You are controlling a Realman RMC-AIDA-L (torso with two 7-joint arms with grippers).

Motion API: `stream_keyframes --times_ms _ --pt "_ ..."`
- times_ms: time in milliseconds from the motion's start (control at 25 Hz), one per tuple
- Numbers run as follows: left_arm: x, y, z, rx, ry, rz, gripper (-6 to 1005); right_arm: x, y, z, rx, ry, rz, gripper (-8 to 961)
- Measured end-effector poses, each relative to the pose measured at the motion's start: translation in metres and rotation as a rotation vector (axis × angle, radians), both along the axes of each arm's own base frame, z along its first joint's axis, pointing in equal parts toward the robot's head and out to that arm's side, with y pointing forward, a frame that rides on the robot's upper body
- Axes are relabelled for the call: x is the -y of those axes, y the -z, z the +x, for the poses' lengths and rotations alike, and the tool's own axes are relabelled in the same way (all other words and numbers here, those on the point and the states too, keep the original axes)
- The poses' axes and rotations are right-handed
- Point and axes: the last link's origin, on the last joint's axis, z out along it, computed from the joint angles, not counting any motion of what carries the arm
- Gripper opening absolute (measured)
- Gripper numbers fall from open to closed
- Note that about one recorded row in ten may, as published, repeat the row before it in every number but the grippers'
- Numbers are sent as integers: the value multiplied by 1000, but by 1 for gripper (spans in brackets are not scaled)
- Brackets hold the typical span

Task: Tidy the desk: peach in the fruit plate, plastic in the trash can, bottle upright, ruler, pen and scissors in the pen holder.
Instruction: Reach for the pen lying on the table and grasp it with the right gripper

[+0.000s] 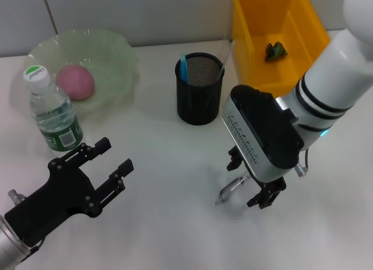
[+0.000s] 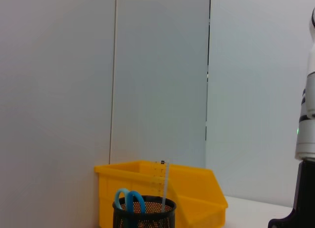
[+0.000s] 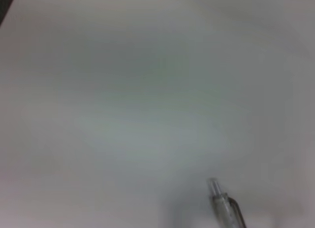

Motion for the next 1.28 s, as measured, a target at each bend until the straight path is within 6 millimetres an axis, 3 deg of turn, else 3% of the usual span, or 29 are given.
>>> stream_keyframes --times_ms 1280 --pt "3 1 2 18 9 -11 577 -12 20 3 -2 51 -2 722"
